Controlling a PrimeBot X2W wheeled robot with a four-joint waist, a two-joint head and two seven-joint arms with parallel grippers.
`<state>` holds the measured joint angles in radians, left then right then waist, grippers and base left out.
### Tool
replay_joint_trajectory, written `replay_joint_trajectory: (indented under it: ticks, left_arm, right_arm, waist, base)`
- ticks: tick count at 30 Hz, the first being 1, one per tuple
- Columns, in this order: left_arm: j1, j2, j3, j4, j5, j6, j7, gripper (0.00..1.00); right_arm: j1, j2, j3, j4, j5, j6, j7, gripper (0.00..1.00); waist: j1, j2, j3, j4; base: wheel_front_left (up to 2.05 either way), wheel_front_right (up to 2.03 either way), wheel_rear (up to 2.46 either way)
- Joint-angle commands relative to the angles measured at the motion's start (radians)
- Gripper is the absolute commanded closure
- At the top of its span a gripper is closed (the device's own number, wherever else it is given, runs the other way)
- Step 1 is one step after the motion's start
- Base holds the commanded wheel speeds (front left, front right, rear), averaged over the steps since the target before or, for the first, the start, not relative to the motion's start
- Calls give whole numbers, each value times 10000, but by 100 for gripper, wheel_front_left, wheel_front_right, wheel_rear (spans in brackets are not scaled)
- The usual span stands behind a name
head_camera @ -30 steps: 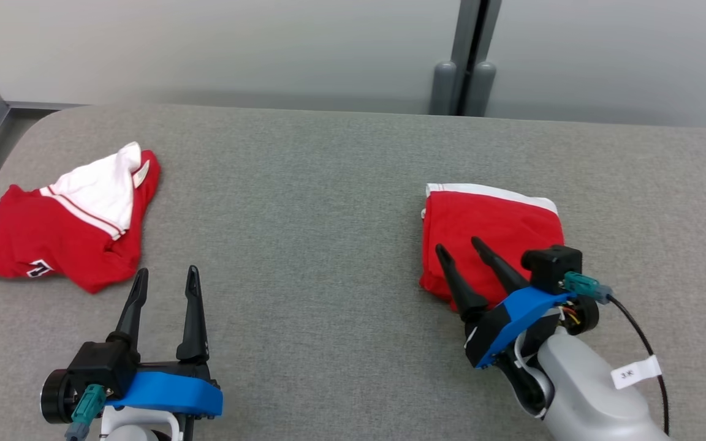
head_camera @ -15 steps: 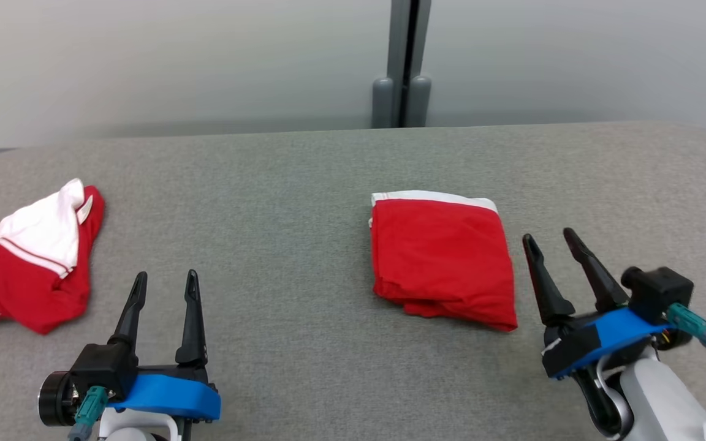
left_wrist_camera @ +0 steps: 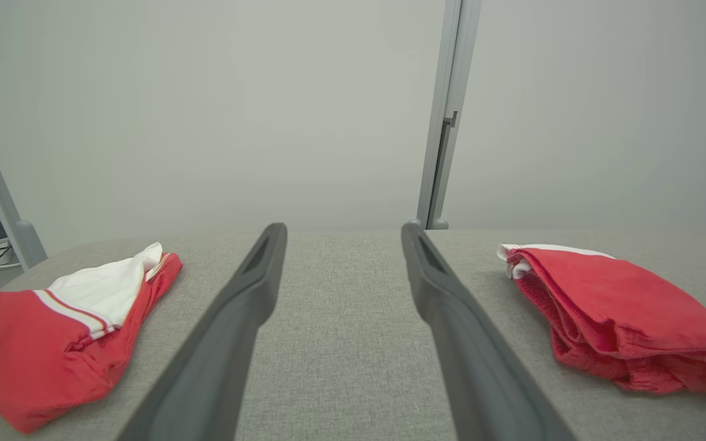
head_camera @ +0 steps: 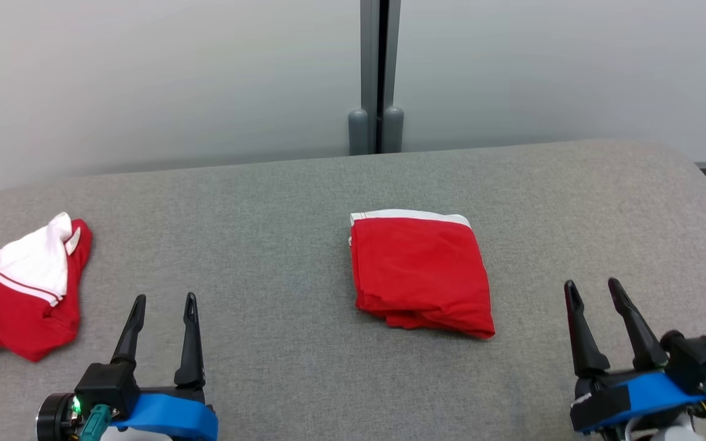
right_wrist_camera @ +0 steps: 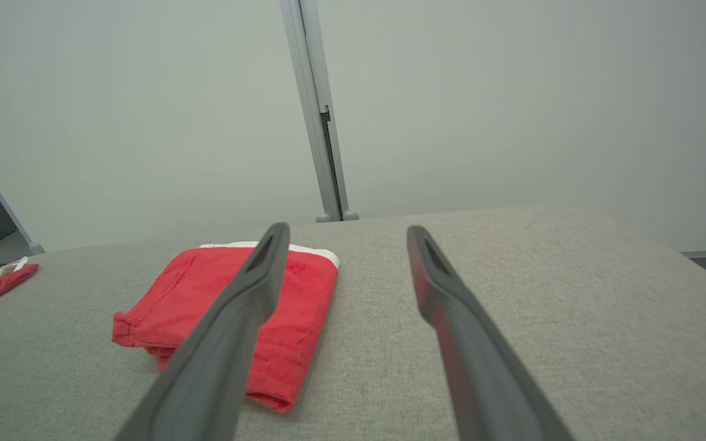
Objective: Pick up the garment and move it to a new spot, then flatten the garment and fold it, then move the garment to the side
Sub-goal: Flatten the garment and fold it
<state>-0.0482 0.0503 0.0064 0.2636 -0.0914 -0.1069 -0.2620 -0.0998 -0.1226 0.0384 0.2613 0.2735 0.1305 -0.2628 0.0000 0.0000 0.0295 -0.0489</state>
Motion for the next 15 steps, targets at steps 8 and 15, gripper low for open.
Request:
replay_joint_trajectory:
  ticks: [8,15]
  left_arm:
    - [480,82,41,1,142,59,-42,0]
    - [656,101,86,-29,139,111,-44,0]
  right_arm:
    - [1184,354,-662,-542,-499,5,-26,0]
    - [1410,506,-583,-663,-761,5,-27,0]
  waist:
    - [0,0,-362,281]
    - [0,0,-468,335]
  base:
    - [0,0,0]
    - [0,0,0]
